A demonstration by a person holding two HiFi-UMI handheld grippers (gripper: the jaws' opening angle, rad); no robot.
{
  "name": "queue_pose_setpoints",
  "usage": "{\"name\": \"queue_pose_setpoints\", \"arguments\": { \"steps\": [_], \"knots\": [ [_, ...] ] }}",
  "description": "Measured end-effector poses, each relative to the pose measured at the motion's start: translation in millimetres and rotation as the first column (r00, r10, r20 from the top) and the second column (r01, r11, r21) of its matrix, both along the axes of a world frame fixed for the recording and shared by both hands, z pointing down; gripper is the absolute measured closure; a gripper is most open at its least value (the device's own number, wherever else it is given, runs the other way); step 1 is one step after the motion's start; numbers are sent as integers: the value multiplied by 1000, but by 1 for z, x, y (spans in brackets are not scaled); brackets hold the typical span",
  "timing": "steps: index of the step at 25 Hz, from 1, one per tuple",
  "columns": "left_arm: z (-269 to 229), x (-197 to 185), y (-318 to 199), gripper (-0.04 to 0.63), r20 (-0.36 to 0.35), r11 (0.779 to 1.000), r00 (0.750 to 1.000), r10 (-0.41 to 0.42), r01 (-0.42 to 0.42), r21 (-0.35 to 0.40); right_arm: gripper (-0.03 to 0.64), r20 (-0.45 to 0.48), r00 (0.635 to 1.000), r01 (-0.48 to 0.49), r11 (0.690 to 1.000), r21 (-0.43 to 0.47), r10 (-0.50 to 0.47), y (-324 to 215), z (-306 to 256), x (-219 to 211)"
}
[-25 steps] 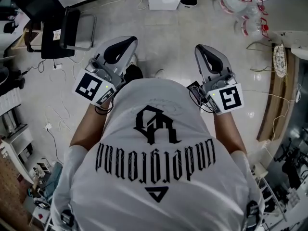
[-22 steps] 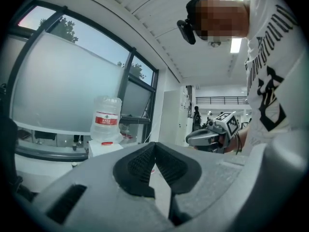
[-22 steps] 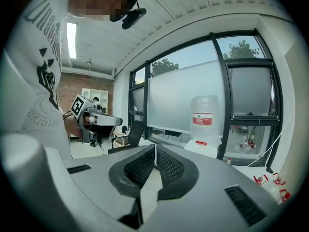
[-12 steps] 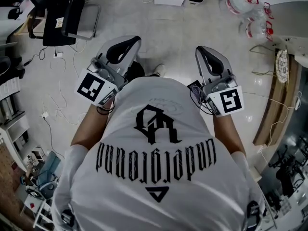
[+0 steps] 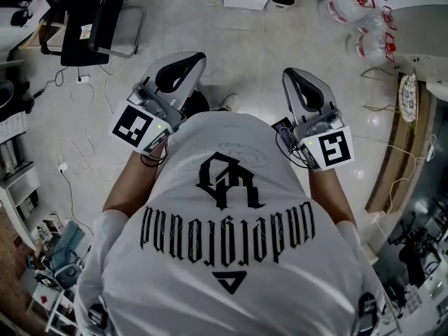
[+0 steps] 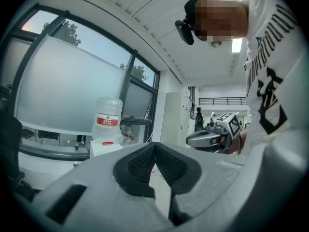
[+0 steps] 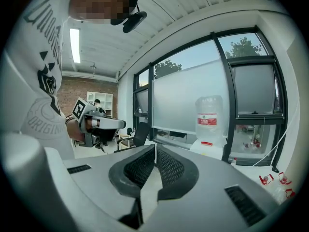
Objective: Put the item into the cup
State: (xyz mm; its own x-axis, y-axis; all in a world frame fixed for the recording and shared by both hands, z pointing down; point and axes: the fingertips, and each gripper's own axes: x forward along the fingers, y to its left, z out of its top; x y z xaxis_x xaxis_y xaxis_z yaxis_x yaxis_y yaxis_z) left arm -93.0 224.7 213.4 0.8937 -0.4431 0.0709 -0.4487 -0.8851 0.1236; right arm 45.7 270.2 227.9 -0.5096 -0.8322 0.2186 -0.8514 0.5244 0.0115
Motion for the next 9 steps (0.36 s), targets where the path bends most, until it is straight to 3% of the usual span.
{"name": "queue_pose_setpoints", "arguments": {
  "steps": [9],
  "knots": [
    [2, -2, -6, 581, -5, 1000, 1000, 6, -6, -11, 597, 15, 1000, -10, 1000, 8, 10, -6, -3, -1]
  ]
}}
